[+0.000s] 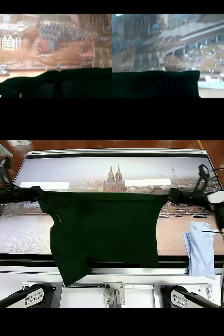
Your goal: Fold the shirts.
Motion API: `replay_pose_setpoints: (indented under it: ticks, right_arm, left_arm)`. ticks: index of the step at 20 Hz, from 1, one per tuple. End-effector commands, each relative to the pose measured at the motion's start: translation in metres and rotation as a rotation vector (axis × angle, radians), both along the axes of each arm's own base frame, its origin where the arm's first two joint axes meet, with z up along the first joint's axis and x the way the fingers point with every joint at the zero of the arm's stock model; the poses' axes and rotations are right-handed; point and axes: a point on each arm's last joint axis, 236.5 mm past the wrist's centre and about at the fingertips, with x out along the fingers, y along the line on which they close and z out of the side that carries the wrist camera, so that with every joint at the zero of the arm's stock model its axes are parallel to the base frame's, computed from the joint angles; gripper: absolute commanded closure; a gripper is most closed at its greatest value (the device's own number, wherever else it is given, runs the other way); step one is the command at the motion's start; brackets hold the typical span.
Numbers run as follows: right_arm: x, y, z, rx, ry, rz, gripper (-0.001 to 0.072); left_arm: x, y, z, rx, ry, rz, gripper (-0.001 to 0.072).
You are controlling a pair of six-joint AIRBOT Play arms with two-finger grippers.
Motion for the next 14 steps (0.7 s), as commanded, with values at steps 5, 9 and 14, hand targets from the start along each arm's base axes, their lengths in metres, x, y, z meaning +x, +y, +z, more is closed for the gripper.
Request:
replay_pose_setpoints:
  ticks: [5,9,14]
  right_arm:
    - [0.072,0.008,-0.053,-0.188,-0.187,-0.102,0.0652]
    - [0.069,0.011,-0.086,-0.066,-0.083,-0.173,0.0652]
    - [0.036,0.041,-0.111,-0.016,0.083,-0.016,0.0652]
  left_arm:
    - [0.076,0.021,-0.081,-0.029,-0.054,0.156,0.0667]
    - [0.083,0.006,-0.121,0.091,-0.05,0.055,0.0666]
    - [0.061,-0.002,-0.147,0.129,0.055,-0.066,0.0666]
